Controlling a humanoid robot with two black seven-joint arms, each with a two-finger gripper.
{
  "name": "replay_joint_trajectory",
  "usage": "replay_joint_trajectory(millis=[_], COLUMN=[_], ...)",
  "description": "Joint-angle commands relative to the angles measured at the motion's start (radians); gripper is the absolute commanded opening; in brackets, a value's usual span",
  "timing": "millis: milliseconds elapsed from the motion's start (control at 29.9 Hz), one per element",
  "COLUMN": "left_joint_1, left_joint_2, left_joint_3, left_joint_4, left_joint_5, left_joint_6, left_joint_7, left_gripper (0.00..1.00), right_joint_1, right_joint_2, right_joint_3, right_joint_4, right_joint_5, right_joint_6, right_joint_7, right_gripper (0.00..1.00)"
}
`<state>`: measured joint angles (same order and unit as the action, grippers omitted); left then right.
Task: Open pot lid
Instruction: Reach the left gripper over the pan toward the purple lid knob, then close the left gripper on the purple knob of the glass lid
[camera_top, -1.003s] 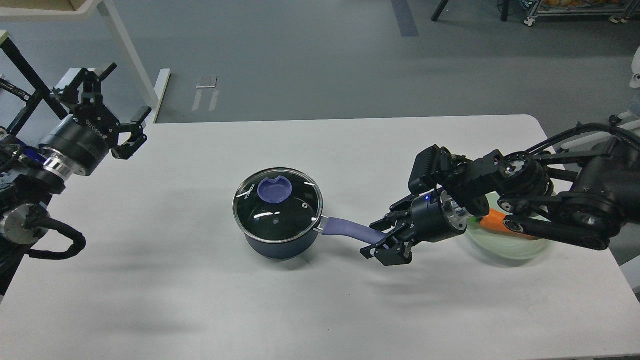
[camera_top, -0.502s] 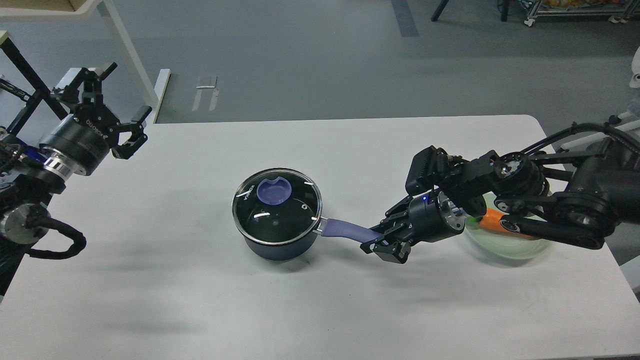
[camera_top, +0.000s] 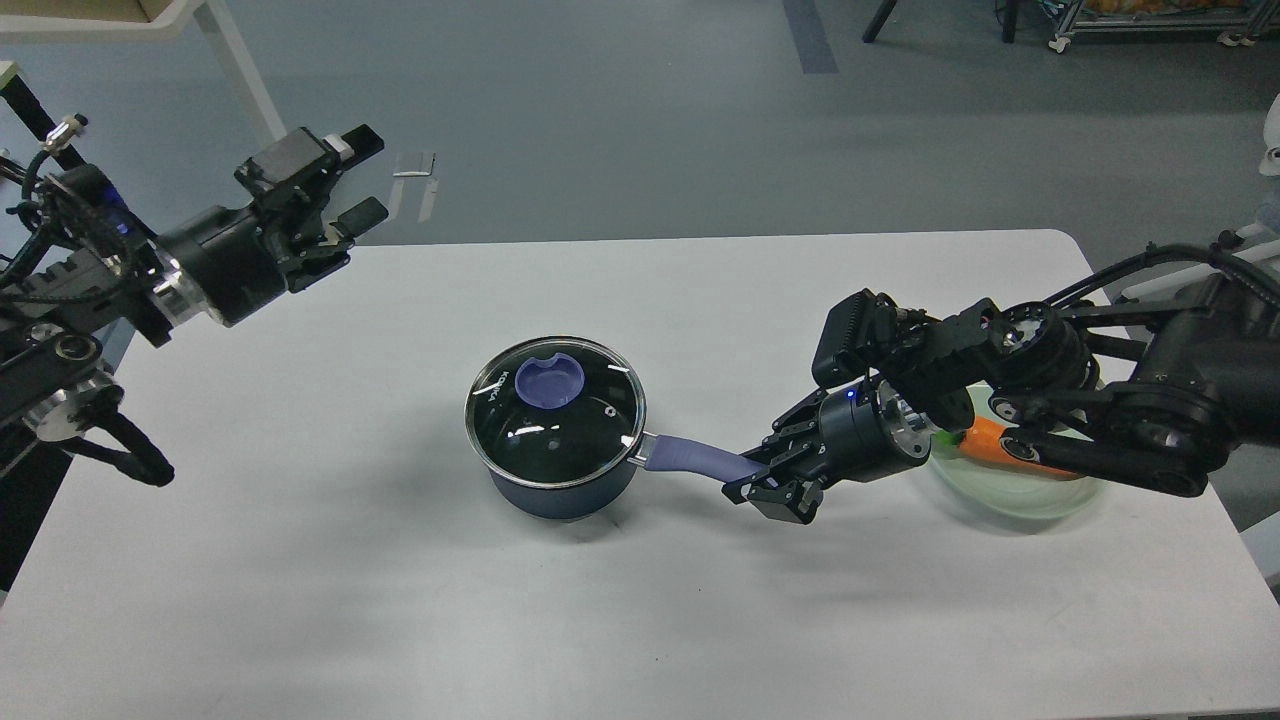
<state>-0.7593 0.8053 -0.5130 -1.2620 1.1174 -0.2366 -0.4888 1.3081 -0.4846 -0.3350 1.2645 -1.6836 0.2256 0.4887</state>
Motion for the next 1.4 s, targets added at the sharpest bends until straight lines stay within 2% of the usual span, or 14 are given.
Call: replay_joint_trajectory(millis=[0,134,267,468,769,1371], left_joint_1=[-0.005,-0.005,-0.018,-0.017,-0.003,0.018], left_joint_2=[-0.003,-0.006,-0.009,-0.064,-0.107,-0.123], left_joint_3=[0.016,0.079,0.168,0.205,0.261,0.265], left_joint_4=[-0.105,-0.140,-0.122,-0.042,-0.005,0.047], left_joint_5=[0.344,0.652,0.788,0.941,0.967,0.966], left_joint_6=[0.107,0.248,0.371,0.425,0.436,0.436], left_joint_7=[0.000,0.000,0.000,0.000,0.000,0.000], left_gripper=[0.99,0.99,0.99,0.99,0.99,0.99], right_joint_1=[-0.001,-0.001,-0.001,0.002,0.002,0.017], right_joint_2=[0.000,0.011,0.012,0.024,0.047,0.058], right_joint_3=[0.001,0.001,0.001,0.004,0.002,0.001], right_joint_4=[-0.007,-0.007,-0.007,-0.016,-0.028,-0.028], right_joint_5=[0.001,0.002,0.002,0.004,0.004,0.004], right_joint_6=[0.000,0.000,0.000,0.000,-0.002,0.005], right_joint_7=[0.000,0.000,0.000,0.000,0.000,0.000], right_gripper=[0.31,0.31,0.31,0.31,0.32,0.32])
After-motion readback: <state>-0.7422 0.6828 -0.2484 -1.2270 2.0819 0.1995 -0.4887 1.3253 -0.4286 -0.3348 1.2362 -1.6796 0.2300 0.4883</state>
